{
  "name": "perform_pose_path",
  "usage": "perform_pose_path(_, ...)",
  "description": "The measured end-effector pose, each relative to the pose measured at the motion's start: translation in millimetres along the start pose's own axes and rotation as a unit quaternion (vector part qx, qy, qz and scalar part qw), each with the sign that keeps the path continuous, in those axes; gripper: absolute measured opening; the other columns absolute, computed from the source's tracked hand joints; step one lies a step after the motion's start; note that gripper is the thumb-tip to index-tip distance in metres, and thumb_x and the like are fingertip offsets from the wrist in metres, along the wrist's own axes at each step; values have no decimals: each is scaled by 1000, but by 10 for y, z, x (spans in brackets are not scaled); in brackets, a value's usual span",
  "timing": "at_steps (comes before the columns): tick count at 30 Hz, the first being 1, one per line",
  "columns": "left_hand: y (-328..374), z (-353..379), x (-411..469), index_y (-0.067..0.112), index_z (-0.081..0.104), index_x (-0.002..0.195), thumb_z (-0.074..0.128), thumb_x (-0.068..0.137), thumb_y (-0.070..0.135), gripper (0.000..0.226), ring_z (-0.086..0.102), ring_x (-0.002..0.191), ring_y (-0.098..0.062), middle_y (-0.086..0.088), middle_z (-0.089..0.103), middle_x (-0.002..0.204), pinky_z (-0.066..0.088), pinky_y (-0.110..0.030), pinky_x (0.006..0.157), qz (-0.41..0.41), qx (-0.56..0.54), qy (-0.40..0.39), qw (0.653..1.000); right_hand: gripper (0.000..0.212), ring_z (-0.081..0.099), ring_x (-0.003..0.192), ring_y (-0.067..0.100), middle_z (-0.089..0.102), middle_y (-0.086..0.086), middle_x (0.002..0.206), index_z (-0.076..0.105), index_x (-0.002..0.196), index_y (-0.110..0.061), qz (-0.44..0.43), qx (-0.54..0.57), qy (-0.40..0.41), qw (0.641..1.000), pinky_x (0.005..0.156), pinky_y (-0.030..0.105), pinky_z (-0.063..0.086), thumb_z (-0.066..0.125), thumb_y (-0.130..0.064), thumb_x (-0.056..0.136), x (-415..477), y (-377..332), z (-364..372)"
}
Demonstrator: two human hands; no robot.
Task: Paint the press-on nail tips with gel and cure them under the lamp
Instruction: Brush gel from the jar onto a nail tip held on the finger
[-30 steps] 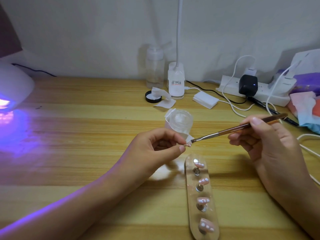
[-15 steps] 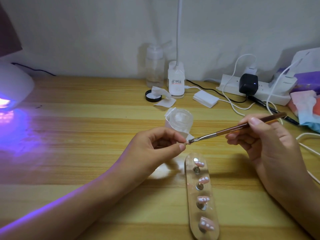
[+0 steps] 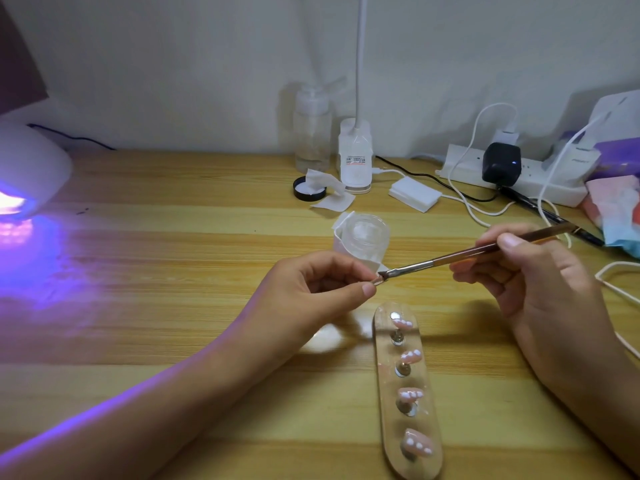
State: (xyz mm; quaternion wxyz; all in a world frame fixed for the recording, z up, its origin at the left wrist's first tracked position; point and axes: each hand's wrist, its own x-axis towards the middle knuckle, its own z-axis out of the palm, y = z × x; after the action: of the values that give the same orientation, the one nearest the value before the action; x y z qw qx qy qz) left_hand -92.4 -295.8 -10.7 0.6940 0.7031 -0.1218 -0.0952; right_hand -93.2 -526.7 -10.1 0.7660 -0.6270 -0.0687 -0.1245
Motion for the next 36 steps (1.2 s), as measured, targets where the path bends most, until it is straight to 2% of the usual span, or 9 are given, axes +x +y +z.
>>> perform_pose_path(5,-3,-2,-3,28,77,81,75,73,25,9,62,71,0,4,73,81,50,-13,69,-2,-7,5,1000,28,70,69,17,71,6,70,61,87,-12,8,-4,32,999,68,23,57,39,-5,102,36,-2,-17)
perform_pose_path(10,0,-1,2,25,76,82,74,69,30,14,63,71,-1,5,73,81,51,-14,70,-7,-11,11,1000,23,71,74,19,72,7,74,67,85,-18,0,27,-4,1000,70,23,56,46,-15,93,14,-22,9)
perform_pose_path(16,-8,-13,-5,23,77,86,74,79,16,10,65,75,-3,3,75,86,52,-14,73,-6,-15,11,1000,27,72,76,21,73,10,76,65,88,-16,7,-4,22,1000,71,24,57,43,-9,101,40,21,-43)
perform_pose_path(19,-5,9,-15,24,76,88,73,83,10,15,69,81,-9,-2,76,89,57,-23,75,1,-13,8,1000,28,72,73,18,73,7,73,64,87,-14,11,14,43,999,69,22,56,41,-9,102,63,13,-46)
perform_pose_path(22,-6,72,-33,29,73,87,75,83,15,14,70,79,-12,0,76,90,57,-31,66,14,42,-11,999,26,71,70,15,72,5,69,61,88,-11,18,30,55,998,68,21,56,40,-8,102,78,2,-40)
perform_pose_path(24,-8,108,-32,29,72,86,76,83,18,12,68,69,-7,6,75,85,54,-23,59,17,77,-23,997,25,71,69,14,71,4,68,60,88,-10,23,36,58,997,68,21,57,39,-8,102,81,-8,-33)
perform_pose_path(27,-34,138,10,30,72,84,76,83,20,11,51,49,2,17,67,66,38,-9,50,34,147,-13,988,25,71,70,14,71,4,69,60,89,-11,23,33,55,998,68,21,57,40,-9,102,80,-4,-35)
perform_pose_path(32,-76,152,102,34,73,81,80,77,25,12,46,59,1,17,65,92,35,-12,59,82,254,0,964,26,71,73,15,72,4,71,64,88,-13,23,31,49,998,68,21,56,42,-11,102,82,9,-51)
perform_pose_path(36,-61,129,92,40,75,79,79,79,21,19,50,66,3,18,62,92,35,-10,60,85,236,-16,968,26,72,75,16,73,6,73,66,88,-16,18,27,51,998,69,22,56,44,-14,101,84,34,-88)
